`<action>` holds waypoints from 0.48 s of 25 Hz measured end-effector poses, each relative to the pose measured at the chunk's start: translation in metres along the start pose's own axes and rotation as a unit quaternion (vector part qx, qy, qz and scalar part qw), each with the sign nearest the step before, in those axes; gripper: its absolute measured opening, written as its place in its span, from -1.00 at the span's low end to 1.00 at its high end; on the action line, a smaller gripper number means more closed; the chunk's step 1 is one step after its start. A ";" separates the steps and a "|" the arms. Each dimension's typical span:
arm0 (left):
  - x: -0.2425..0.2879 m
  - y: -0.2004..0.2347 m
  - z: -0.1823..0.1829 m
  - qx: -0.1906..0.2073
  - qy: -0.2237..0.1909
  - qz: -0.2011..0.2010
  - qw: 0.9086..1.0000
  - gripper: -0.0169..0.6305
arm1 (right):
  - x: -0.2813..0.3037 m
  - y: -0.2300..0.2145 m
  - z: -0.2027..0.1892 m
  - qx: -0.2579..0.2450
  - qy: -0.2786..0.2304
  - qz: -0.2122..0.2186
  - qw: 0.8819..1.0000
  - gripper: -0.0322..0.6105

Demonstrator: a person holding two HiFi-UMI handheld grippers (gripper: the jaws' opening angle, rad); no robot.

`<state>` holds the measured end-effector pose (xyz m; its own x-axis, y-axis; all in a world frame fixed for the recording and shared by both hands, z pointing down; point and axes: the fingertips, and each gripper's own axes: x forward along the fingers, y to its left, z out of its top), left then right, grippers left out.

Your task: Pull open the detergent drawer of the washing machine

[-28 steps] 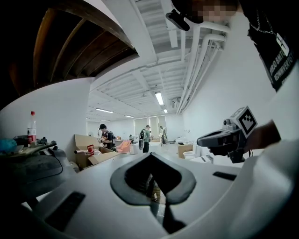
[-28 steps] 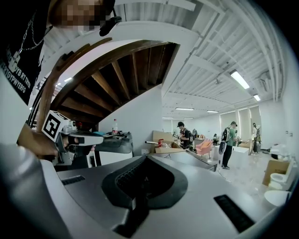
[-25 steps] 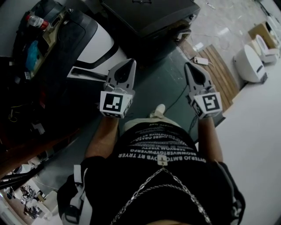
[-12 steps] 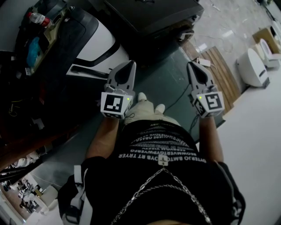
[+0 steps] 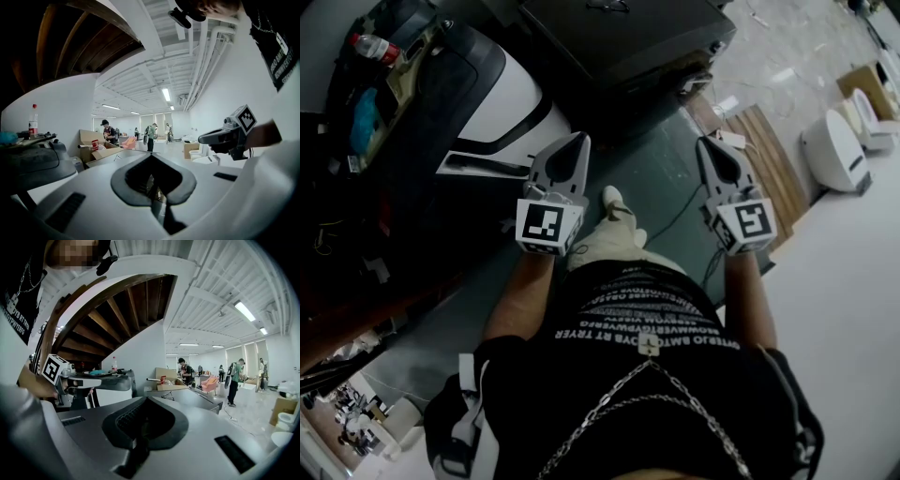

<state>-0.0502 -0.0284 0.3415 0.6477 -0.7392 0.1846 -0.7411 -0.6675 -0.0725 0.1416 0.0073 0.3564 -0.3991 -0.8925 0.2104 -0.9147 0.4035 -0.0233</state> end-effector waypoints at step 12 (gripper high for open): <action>0.069 0.040 -0.002 0.016 0.020 -0.005 1.000 -0.97 | 0.073 -0.032 0.011 0.004 0.013 0.018 1.000 -0.89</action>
<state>-0.0355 -0.1061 0.3531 0.6464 -0.7292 0.2247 -0.7286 -0.6773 -0.1020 0.1412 -0.0730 0.3619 -0.4308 -0.8714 0.2346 -0.8999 0.4343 -0.0394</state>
